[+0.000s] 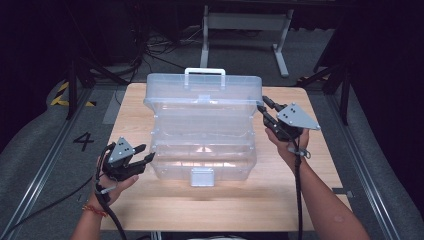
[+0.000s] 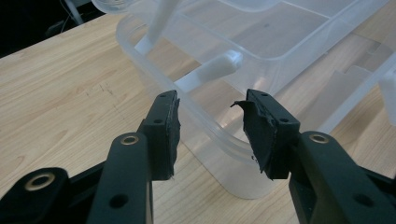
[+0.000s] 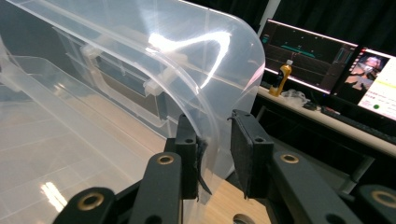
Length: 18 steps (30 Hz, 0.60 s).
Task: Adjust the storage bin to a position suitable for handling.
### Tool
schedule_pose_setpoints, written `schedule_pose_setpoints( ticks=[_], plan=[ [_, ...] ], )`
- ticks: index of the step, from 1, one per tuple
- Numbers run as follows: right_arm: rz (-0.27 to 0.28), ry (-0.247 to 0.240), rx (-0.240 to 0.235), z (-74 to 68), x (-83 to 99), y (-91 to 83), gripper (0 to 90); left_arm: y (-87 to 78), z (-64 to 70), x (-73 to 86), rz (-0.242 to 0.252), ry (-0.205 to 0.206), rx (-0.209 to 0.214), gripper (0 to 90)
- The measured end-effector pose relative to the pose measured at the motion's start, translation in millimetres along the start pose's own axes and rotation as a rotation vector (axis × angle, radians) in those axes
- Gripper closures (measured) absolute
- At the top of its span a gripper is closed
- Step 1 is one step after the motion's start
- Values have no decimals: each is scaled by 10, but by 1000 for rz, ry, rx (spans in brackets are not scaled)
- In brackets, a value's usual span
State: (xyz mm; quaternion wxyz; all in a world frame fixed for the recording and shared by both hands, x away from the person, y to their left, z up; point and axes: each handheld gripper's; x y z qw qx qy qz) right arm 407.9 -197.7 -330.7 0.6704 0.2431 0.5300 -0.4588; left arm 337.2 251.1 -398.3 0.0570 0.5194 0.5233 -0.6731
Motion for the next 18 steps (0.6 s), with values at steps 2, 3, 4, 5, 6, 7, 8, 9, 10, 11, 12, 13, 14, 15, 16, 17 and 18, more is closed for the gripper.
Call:
schedule_pose_setpoints(
  ticks=[2, 3, 4, 5, 6, 7, 8, 9, 10, 11, 12, 13, 14, 15, 16, 17, 18],
  plan=[
    [-3, -15, 17, 0, -21, 20, 741, 3, 0, 0, 1, 0, 1, 559],
    [-7, -14, 20, 0, -32, 25, 746, 5, 1, 0, 1, -1, 2, 559],
    [-8, -18, 29, -1, -42, 33, 751, 7, 0, 0, 1, -1, 2, 559],
    [-10, -23, 35, -1, -54, 43, 755, 8, 2, 0, 0, -2, 0, 559],
    [-9, -20, 41, 0, -61, 56, 757, 8, 2, 0, 0, -2, 0, 559],
    [-9, -20, 41, 0, -61, 56, 757, 8, 3, 0, -1, 2, -3, 559],
    [-16, -19, 51, 16, -88, 87, 764, 10, 6, -1, 0, 1, -6, 558],
    [-17, -19, 50, 23, -98, 97, 765, 13, 8, -1, 0, -3, -4, 557],
    [-17, -19, 50, 23, -98, 97, 765, 14, 7, -2, -1, 1, -5, 557],
    [-18, -13, 53, 30, -111, 114, 768, 18, 7, -2, 1, 1, -1, 556],
    [-19, -12, 58, 40, -123, 133, 773, 23, 8, -2, 2, 0, 6, 554],
    [-25, -17, 65, 49, -137, 152, 777, 32, 11, -4, -2, -1, 13, 552],
    [-29, -20, 67, 60, -153, 176, 781, 43, 12, -8, -2, 6, 14, 551],
    [-30, -20, 69, 72, -165, 195, 783, 54, 19, -14, -5, 5, 16, 550],
    [-31, -24, 72, 83, -177, 216, 784, 63, 21, -19, -5, 9, 15, 550],
    [-35, -31, 73, 91, -187, 227, 787, 72, 30, -23, -9, 9, 16, 548],
    [-39, -43, 78, 100, -201, 242, 790, 83, 36, -27, -7, 18, 8, 546]
  ],
)
Point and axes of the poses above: each handheld gripper's, and its own axes: y roughly forward along the jaws, x roughly out of its underside, z roughly to its right, and after that the axes turned 6 degrees about -z, right-handed
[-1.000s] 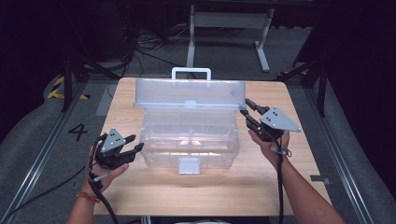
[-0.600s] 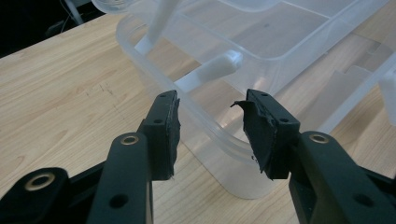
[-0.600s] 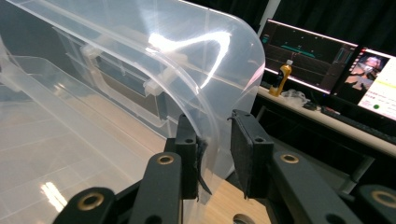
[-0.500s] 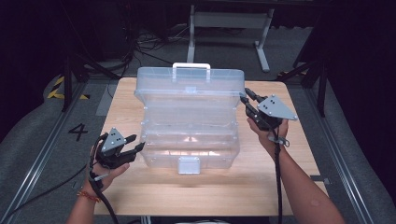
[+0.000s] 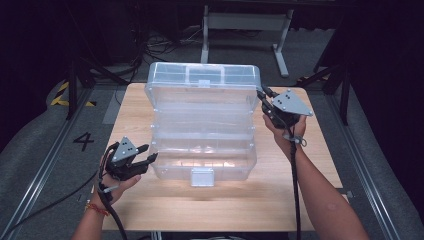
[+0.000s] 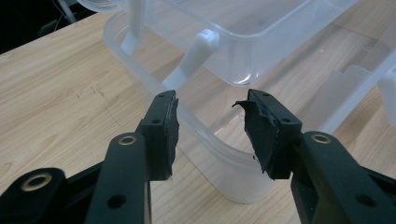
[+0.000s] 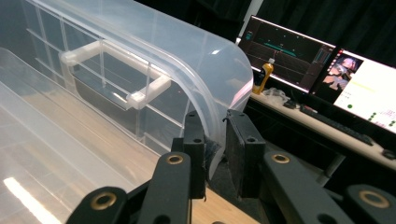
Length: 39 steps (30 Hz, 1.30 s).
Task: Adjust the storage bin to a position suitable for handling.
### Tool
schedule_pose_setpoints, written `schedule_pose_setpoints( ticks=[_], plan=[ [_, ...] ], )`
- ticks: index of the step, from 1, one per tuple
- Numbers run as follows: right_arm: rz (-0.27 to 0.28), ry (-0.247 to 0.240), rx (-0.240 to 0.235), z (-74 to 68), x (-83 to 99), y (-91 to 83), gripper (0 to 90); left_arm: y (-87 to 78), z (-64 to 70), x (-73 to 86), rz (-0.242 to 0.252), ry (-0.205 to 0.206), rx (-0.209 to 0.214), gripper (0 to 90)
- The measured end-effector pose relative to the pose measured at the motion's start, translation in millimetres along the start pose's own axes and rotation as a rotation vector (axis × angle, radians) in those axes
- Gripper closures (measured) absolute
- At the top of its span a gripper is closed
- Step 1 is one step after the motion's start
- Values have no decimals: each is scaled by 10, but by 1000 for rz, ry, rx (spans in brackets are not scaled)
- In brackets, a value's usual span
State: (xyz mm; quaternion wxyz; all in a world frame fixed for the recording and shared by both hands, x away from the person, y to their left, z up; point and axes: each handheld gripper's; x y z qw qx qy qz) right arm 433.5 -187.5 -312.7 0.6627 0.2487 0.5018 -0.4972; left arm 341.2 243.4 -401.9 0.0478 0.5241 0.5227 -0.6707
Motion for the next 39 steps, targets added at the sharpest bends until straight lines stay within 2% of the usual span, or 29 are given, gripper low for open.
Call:
schedule_pose_setpoints(
  ticks=[3, 11, 20, 21, 26, 31, 37, 39],
  plan=[
    [-8, -23, 15, 22, -45, 54, 806, 10, 13, 6, 7, -6, 1, 532],
    [-14, -36, 33, 55, -115, 145, 840, 6, -6, 22, 14, -20, 3, 512],
    [-38, -34, 11, 143, -157, 264, 840, -11, -16, 30, 14, -32, -13, 467],
    [-47, -34, 7, 162, -169, 294, 840, -37, -2, 33, 22, -23, -24, 432],
    [-58, -19, -1, 205, -179, 360, 840, -125, 25, 67, 37, -4, -39, 399],
    [-69, -6, -13, 244, -191, 426, 840, -226, -17, 145, 57, -51, -31, 352],
    [-94, -21, -26, 286, -219, 475, 838, -294, -24, 311, 7, -29, -43, 305],
    [-92, -16, -30, 295, -217, 489, 838, -262, -48, 379, -31, -34, -32, 299]
  ],
)
Point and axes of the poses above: each handheld gripper's, and its own axes: y roughly forward along the jaws, x roughly out of its underside, z roughly to its right, and after that the axes turned 6 degrees about -z, right-handed
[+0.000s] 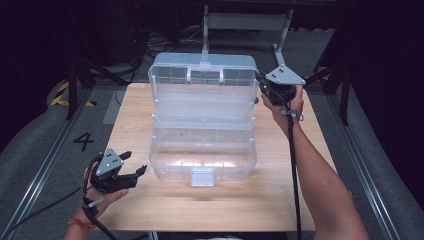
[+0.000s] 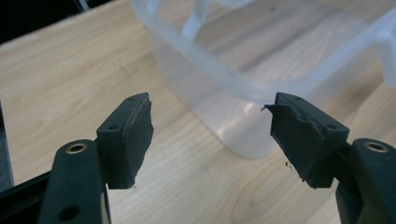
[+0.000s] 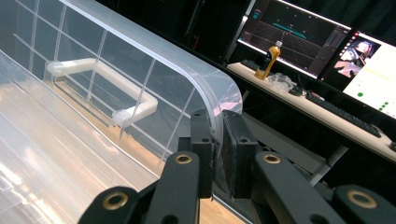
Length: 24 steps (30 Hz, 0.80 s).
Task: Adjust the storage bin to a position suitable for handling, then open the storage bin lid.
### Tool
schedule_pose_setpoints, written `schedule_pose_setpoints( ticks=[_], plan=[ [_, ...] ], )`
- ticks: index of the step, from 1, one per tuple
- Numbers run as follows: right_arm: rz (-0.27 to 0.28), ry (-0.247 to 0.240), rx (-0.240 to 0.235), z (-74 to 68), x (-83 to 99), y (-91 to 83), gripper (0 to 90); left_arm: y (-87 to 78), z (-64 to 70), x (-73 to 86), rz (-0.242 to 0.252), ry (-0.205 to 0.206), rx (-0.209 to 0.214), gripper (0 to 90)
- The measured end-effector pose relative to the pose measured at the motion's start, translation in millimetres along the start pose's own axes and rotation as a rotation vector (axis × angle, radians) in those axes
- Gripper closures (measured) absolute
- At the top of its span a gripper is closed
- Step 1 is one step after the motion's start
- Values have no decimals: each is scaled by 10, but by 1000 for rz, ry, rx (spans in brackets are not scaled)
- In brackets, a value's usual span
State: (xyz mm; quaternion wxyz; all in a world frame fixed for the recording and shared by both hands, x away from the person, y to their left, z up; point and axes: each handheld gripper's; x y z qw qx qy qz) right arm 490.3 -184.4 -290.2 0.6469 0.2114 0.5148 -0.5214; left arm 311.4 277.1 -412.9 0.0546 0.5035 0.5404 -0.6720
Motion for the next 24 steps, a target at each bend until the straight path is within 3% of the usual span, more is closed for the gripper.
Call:
schedule_pose_setpoints(
  ticks=[5, 10, 11, 16, 17, 21, 24],
  plan=[
    [-1, 5, -8, 24, 5, 26, 837, 154, -68, 163, -98, 0, 18, 273],
    [-9, 10, -16, 39, -4, 46, 838, 249, -146, 279, -131, -35, 6, 273],
    [-7, 17, -17, 40, -4, 57, 838, 282, -180, 327, -122, -65, 20, 272],
    [-15, 29, -27, 77, -11, 103, 838, 364, -221, 400, -142, -89, 34, 270],
    [-19, 25, -26, 79, -15, 114, 838, 383, -228, 420, -161, -79, 30, 268],
    [-25, 36, -26, 95, -21, 165, 838, 409, -211, 438, -161, -81, 49, 265],
    [-34, 54, -31, 124, -22, 233, 839, 460, -193, 432, -186, -56, 43, 263]
  ],
)
Point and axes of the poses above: each handheld gripper's, and its own axes: y roughly forward along the jaws, x roughly out of its underside, z roughly to its right, and after that the axes turned 6 degrees about -z, right-handed
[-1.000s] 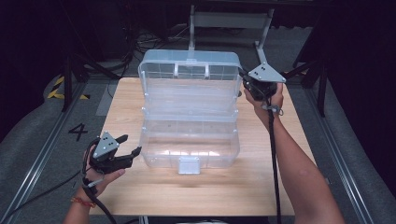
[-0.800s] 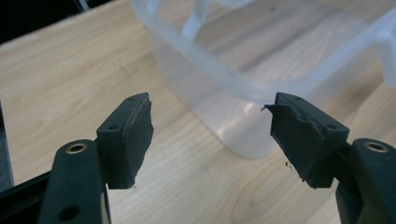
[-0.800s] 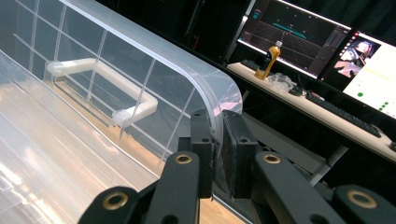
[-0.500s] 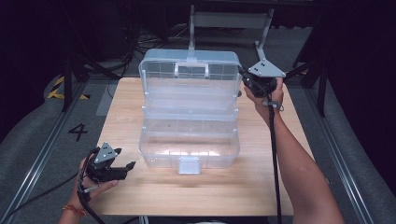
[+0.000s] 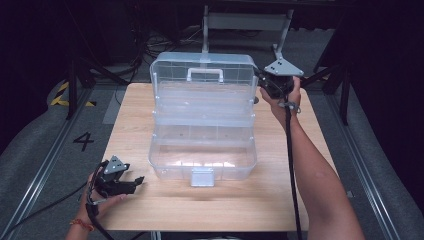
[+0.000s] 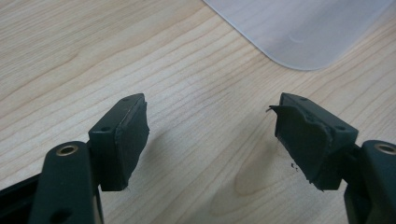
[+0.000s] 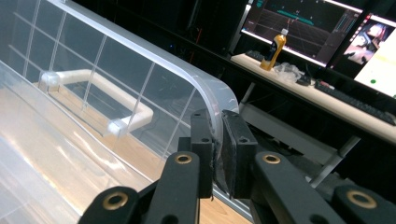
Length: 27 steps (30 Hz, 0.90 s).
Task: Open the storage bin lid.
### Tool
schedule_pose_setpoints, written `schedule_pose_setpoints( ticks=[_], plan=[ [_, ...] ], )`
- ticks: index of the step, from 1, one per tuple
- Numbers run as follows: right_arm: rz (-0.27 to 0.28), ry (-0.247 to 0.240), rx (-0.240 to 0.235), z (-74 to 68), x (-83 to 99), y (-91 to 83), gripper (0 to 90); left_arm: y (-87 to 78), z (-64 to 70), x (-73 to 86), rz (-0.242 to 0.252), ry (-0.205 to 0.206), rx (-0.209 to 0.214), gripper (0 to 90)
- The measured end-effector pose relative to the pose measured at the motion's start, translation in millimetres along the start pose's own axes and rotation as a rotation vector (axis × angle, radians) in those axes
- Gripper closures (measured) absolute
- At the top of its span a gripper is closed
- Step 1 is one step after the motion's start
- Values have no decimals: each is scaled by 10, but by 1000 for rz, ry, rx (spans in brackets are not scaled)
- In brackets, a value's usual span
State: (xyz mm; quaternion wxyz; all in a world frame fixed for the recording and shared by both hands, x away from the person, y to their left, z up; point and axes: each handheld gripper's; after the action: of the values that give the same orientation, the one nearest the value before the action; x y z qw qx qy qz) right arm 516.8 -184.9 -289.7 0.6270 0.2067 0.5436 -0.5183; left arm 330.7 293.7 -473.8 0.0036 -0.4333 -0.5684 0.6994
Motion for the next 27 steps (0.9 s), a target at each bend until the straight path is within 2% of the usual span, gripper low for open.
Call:
schedule_pose_setpoints(
  ticks=[3, 4, 5, 6, 8, 9, 12, 14, 18, 27],
  plan=[
    [-6, 16, -4, 18, -1, 44, 840, 19, -3, -9, -2, 8, -3, 258],
    [-11, 19, -3, 25, -3, 65, 840, 21, -6, -8, -2, 11, 0, 257],
    [-13, 18, -2, 32, -5, 81, 840, 28, 10, 1, -7, -4, 11, 257],
    [-17, 23, -1, 40, -7, 107, 840, 34, 8, 5, -11, 8, 10, 255],
    [-23, 30, 2, 52, -4, 158, 841, 35, 15, 18, -10, -1, 24, 247],
    [-25, 34, 1, 58, -3, 170, 841, 33, 9, 19, -9, 8, 19, 246],
    [-37, 36, -3, 77, -10, 217, 841, 48, 35, 24, -5, -10, 30, 216],
    [-43, 31, 0, 80, -12, 245, 841, 56, 51, 31, 1, -9, 29, 188],
    [-41, 52, -8, 110, 9, 298, 841, 60, 66, 47, 16, -12, 25, 178],
    [-49, 59, -12, 137, 28, 369, 841, 18, 115, 91, 4, -27, 19, 175]
  ],
)
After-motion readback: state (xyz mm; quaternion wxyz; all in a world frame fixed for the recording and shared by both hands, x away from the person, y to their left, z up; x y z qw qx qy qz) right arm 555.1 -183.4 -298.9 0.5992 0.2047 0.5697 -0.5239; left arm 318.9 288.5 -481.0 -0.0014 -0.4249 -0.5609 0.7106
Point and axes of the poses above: each handheld gripper's, and its own axes: y roughly forward along the jaws, x roughly out of its underside, z roughly to its right, and after that the axes turned 6 degrees about -z, right-handed
